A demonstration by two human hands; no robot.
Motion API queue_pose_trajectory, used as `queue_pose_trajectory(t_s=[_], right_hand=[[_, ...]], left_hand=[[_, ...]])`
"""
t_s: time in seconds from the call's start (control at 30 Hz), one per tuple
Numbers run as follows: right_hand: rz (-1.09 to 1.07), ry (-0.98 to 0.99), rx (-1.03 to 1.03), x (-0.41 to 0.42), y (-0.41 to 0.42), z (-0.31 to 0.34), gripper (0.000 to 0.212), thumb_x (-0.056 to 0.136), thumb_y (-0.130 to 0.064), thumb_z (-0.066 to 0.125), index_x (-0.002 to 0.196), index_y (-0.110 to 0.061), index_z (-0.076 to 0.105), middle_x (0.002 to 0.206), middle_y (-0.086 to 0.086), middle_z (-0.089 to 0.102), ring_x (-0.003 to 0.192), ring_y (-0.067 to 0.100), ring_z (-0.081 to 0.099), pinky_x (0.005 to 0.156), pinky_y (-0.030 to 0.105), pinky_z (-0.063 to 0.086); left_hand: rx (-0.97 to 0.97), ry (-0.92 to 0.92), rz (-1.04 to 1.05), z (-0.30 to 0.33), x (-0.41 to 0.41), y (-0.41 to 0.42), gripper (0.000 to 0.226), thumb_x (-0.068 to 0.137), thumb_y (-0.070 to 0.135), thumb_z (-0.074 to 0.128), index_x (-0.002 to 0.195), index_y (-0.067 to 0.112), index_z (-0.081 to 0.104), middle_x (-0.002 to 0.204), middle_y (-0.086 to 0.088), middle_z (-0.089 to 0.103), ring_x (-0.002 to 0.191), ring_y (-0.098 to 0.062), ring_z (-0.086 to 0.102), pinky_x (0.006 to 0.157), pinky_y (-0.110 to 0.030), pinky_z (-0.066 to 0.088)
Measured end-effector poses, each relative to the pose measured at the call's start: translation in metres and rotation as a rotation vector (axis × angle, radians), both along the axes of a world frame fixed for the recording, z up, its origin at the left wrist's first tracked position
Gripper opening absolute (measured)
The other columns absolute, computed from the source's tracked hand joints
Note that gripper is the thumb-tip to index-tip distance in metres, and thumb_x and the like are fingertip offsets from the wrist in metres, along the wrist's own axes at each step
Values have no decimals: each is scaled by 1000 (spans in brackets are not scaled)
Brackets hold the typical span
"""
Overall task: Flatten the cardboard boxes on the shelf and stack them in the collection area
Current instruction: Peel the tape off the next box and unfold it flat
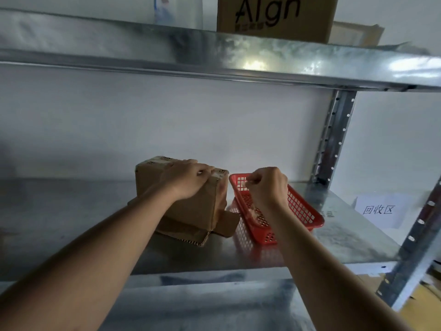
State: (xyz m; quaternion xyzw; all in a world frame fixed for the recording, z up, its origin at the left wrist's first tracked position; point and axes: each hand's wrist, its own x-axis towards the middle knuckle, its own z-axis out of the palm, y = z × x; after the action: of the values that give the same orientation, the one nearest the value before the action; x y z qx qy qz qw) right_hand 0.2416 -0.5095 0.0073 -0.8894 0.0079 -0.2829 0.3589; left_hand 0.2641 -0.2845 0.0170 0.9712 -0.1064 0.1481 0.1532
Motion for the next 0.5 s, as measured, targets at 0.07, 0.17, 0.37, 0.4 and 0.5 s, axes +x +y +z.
queue_pose_trajectory(t_s=[0.07,0.17,0.37,0.4,0.5], right_hand=[[-21,59,-57,7,-7,-5,15,91,-3,70,87,-12,81,77,-1,71,57,0,50,38,9,27],[-12,124,-121,14,-13,-12,15,94,-3,69,88,-11,79,70,-5,60,53,2,48,33,8,28],[30,165,-205,17,-17,-15,12,95,-8,70,96,-17,79,91,0,74,64,9,64,50,24,49],[35,158,-211,18,-17,-14,12,95,-9,71,96,-17,79,90,-1,74,62,7,62,47,22,44],[88,121,-195,18,-15,-9,14,92,-8,72,94,-19,81,90,-3,76,64,7,62,46,18,37]], left_hand=[[-18,6,9,-1,0,-4,47,106,62,29,141,47,58,146,4,56,132,-24,53,103,-39,38],[-49,34,8,-2,0,-8,48,106,60,32,143,43,56,151,6,51,135,-21,50,93,-31,31],[-64,104,1,5,-10,-10,44,107,57,33,145,48,54,163,8,36,151,-22,33,119,-46,27],[-62,110,2,6,-11,-10,44,107,57,33,145,49,53,164,8,34,151,-22,31,120,-47,26],[-40,150,21,9,-10,-9,46,106,61,31,147,51,50,166,7,32,152,-24,30,120,-47,25]])
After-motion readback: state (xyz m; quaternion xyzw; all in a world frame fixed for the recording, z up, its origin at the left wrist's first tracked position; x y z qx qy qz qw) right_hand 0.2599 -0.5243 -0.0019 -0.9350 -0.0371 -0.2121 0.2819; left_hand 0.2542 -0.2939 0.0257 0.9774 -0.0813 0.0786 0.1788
